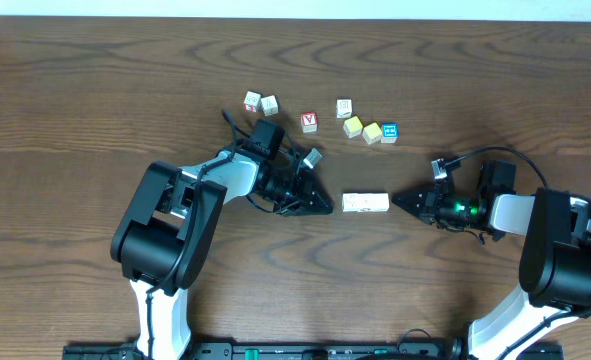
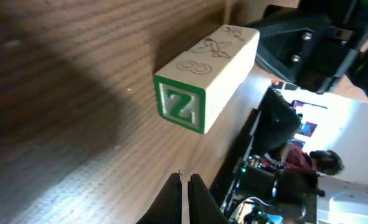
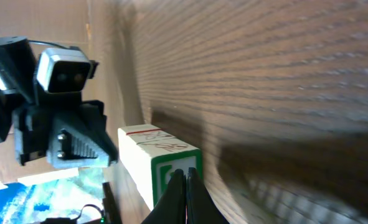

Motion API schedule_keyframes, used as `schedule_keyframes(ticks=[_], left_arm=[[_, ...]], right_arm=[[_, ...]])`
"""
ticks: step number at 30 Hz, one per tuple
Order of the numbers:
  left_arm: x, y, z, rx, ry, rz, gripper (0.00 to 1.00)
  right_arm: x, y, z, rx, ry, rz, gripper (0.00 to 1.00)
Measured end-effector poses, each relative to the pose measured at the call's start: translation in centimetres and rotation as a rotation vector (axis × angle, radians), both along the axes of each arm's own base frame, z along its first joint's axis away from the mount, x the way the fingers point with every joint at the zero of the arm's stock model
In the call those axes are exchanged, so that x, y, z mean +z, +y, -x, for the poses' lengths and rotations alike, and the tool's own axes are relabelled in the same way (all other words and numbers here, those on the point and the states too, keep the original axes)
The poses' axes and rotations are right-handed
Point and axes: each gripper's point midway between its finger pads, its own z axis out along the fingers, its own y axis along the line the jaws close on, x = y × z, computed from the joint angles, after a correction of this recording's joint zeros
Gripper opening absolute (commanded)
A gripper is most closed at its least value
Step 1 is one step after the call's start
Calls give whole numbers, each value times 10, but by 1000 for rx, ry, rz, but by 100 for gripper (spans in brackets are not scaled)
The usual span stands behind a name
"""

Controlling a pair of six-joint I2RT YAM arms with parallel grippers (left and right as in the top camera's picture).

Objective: Lift 3 blocks

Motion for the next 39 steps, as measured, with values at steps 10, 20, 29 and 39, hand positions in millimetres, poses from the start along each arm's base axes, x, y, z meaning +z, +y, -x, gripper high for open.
schedule_keyframes(ticks=[10,20,29,39], left_arm=[[-4,-2,-19,46,-68,-24,7],[-4,-3,-25,72,-67,-31,7],[-4,-9,-20,63,-61,-38,7],[-11,-14,-17,65,-58,-75,7]], right_arm=[[6,3,1,11,-8,-39,1],[6,7,3,24,-6,-42,1],[5,9,3,28,-4,-35,1],[5,9,3,28,-4,-35,1]])
